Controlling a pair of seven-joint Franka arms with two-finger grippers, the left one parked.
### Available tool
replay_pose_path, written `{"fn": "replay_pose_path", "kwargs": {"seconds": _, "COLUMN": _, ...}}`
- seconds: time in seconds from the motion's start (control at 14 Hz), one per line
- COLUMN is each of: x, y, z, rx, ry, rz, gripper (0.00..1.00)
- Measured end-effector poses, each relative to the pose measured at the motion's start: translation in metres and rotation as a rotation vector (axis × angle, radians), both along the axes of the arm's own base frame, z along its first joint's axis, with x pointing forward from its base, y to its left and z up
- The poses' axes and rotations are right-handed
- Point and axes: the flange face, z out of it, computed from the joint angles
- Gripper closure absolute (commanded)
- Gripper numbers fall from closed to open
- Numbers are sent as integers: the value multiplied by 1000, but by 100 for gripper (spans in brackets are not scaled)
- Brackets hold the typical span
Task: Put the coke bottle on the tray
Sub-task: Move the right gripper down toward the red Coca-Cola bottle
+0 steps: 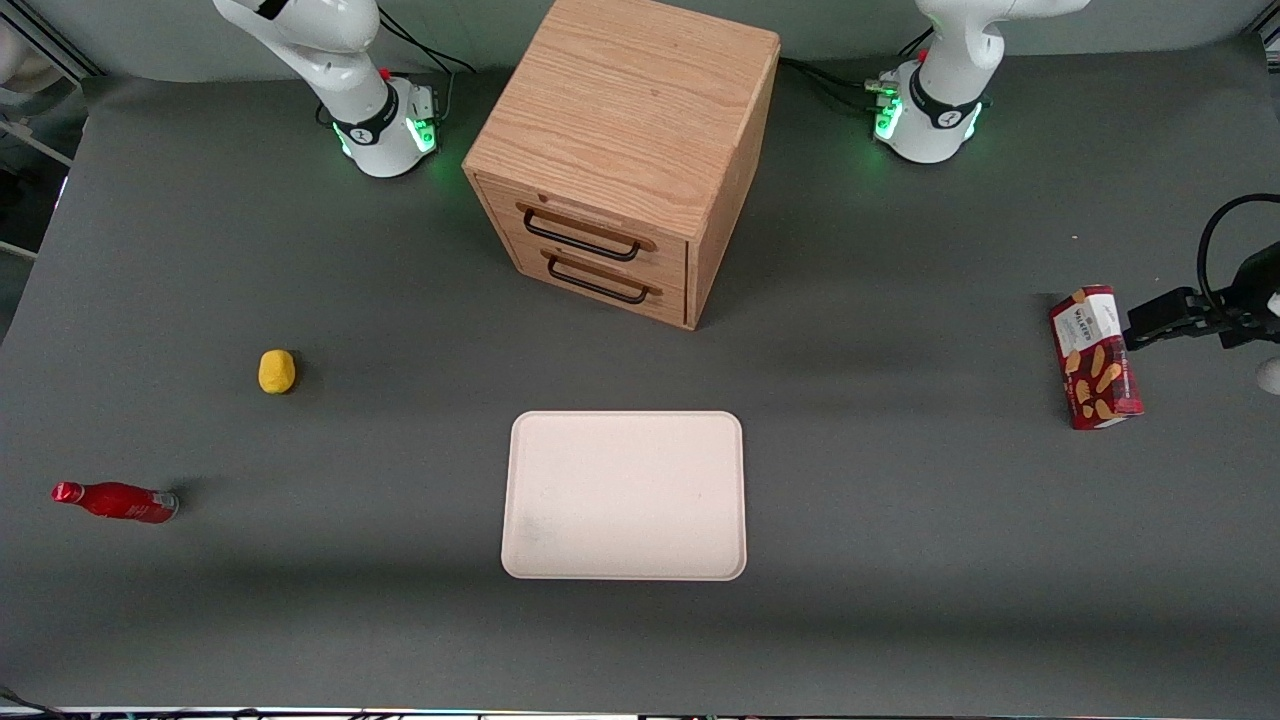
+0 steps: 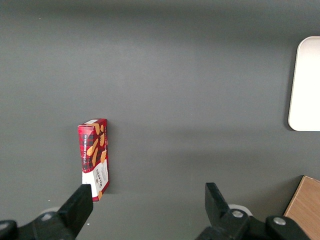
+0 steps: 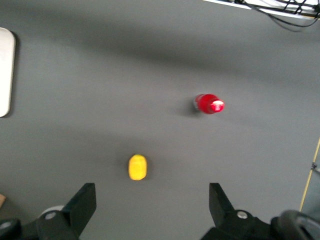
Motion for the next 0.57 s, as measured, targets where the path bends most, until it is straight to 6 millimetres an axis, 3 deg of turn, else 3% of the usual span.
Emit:
{"fn": "replay_pose_path", "kwargs": {"seconds": 0.21, "x": 11, "y": -42, "z": -21, "rx": 3, "ry": -6, "rz": 4, "gripper": 0}}
{"fn": "replay_pose_path", "kwargs": {"seconds": 0.57, "x": 17, "y": -77, "z": -23, "rx": -19, "ry": -64, "rz": 7, "gripper": 0}}
